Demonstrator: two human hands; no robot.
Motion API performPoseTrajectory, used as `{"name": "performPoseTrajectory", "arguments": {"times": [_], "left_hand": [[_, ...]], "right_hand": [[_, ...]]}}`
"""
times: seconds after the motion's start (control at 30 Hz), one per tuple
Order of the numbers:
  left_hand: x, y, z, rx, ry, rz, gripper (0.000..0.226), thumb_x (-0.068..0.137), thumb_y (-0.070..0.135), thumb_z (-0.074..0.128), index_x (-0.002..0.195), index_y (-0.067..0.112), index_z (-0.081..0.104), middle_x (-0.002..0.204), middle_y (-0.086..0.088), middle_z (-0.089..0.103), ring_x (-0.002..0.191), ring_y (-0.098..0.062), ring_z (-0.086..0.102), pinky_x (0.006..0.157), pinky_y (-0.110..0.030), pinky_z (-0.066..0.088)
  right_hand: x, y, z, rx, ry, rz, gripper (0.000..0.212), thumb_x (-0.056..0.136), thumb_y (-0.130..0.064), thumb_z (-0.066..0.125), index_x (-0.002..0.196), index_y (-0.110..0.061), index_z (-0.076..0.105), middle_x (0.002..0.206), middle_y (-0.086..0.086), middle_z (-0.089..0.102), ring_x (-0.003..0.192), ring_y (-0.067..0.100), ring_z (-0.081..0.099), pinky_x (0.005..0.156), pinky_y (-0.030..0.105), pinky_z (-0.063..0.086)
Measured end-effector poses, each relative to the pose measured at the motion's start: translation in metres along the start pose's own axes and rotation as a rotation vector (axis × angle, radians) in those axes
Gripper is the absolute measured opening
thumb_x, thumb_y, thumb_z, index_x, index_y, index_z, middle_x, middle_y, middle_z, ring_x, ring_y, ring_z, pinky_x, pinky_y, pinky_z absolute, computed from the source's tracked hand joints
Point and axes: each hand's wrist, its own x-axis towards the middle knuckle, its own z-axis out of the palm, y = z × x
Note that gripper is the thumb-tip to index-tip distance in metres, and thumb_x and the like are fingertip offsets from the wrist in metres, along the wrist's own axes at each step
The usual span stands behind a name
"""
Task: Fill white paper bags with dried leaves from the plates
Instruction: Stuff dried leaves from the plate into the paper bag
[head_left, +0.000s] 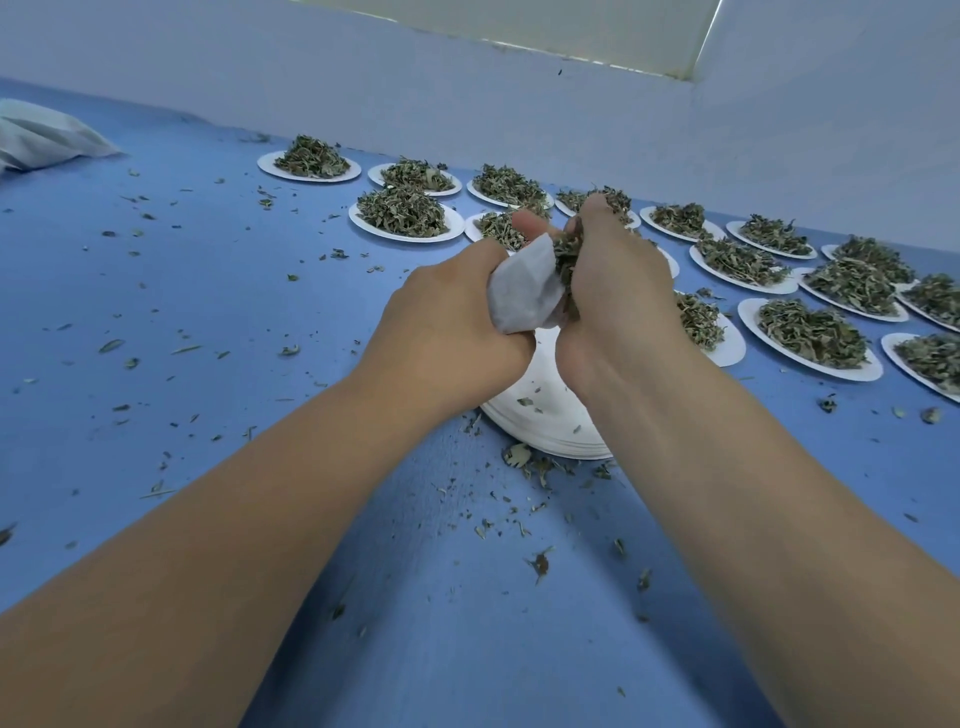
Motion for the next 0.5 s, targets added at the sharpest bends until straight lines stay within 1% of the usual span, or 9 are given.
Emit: {"name": "performPoseTrajectory", "arguments": {"times": [0.1,0.17,0.2,0.23,0.3,0.37,0.43,0.5], "left_hand": [[0.001,0.001,0.001,-0.063,0.006,-0.026,0.02,0.071,0.035,0.062,0.072,0.032,0.042,0.065,0.011,0.055,0.06,-0.007,0.051,0.049,-0.026,0.028],[0.001,0.001,0.001,-0.063,0.0,-0.028,0.019,0.071,0.037,0.06,0.072,0.033,0.042,0.071,0.021,0.057,0.064,-0.002,0.052,0.049,-0.026,0.028],[0.002,0.0,0.001,-0.059,0.0,-0.026,0.018,0.07,0.038,0.059,0.072,0.032,0.041,0.073,0.027,0.056,0.065,0.001,0.051,0.049,-0.027,0.028],[0.003,-0.001,0.0,-0.057,0.004,-0.026,0.018,0.069,0.037,0.057,0.072,0.031,0.041,0.074,0.03,0.054,0.064,0.002,0.05,0.049,-0.027,0.028],[0.004,-0.002,0.001,-0.061,0.013,-0.029,0.019,0.067,0.037,0.055,0.072,0.029,0.039,0.073,0.031,0.053,0.063,0.002,0.048,0.048,-0.028,0.028],[0.005,-0.002,0.002,-0.059,0.006,-0.023,0.018,0.067,0.035,0.055,0.072,0.029,0.039,0.072,0.03,0.053,0.063,0.002,0.048,0.048,-0.028,0.029],[0.003,-0.001,0.002,-0.052,-0.027,-0.005,0.017,0.069,0.035,0.056,0.072,0.036,0.04,0.074,0.031,0.054,0.066,0.004,0.05,0.048,-0.026,0.03],[0.002,-0.002,0.001,-0.049,-0.05,0.018,0.02,0.07,0.032,0.06,0.076,0.04,0.043,0.074,0.02,0.058,0.069,0.0,0.053,0.049,-0.024,0.032]], "right_hand": [[-0.002,0.002,-0.001,-0.097,0.007,-0.058,0.035,0.108,-0.034,0.041,0.08,-0.019,0.058,0.085,-0.012,0.078,0.075,0.006,0.068,0.056,0.019,0.05],[-0.004,0.004,-0.002,-0.126,-0.005,-0.093,0.027,0.105,-0.023,0.044,0.084,-0.02,0.062,0.085,-0.014,0.078,0.067,-0.004,0.066,0.047,0.012,0.045],[-0.004,0.005,-0.004,-0.126,-0.017,-0.109,0.024,0.103,-0.017,0.045,0.087,-0.022,0.063,0.088,-0.013,0.078,0.072,-0.004,0.067,0.049,0.012,0.046],[-0.005,0.006,-0.005,-0.122,-0.031,-0.117,0.023,0.101,-0.012,0.046,0.089,-0.023,0.063,0.093,-0.011,0.079,0.082,0.001,0.069,0.053,0.015,0.048],[-0.005,0.008,-0.008,-0.136,-0.069,-0.127,0.022,0.098,-0.007,0.049,0.095,-0.024,0.063,0.104,-0.007,0.078,0.097,0.01,0.069,0.061,0.019,0.05],[-0.004,0.008,-0.011,-0.171,-0.116,-0.133,0.025,0.097,-0.005,0.049,0.103,-0.023,0.065,0.108,-0.01,0.077,0.106,0.012,0.069,0.07,0.025,0.053],[-0.002,0.006,-0.014,-0.25,-0.153,-0.141,0.027,0.098,-0.008,0.049,0.111,-0.025,0.066,0.111,-0.013,0.075,0.112,0.011,0.066,0.08,0.029,0.054],[0.002,0.004,-0.016,-0.315,-0.193,-0.135,0.021,0.102,-0.021,0.05,0.112,-0.026,0.068,0.117,-0.013,0.073,0.115,0.011,0.064,0.086,0.031,0.053]]}}
